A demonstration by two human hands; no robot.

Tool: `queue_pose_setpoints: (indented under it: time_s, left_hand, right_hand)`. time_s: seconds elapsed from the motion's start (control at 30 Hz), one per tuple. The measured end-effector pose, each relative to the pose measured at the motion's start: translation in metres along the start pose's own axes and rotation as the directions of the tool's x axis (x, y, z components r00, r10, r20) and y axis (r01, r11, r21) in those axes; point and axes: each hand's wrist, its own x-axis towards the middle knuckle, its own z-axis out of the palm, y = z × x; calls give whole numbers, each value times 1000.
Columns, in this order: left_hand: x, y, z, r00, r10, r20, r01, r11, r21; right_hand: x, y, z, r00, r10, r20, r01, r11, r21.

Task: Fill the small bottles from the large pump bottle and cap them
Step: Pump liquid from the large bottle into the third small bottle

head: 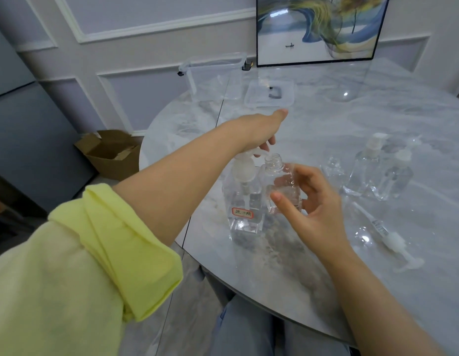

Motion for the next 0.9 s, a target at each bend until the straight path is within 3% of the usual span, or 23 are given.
queue_pose_setpoints:
  time_s: [0.37,0.47,0.9]
  left_hand:
    - [-1,-5,2,1000,-12,26,14,998,-54]
    - [0,-3,3,999,-15,52,15,1000,2]
    - [-5,-6,2,1000,-14,2,14,997,-82]
  right_hand:
    - [3,1,-2,1000,-8,22,8,1000,-16]
    - [2,1,-3,1000,-2,19,2,1000,-10]
    - [2,1,-1,1000,-23,11,23,999,-32]
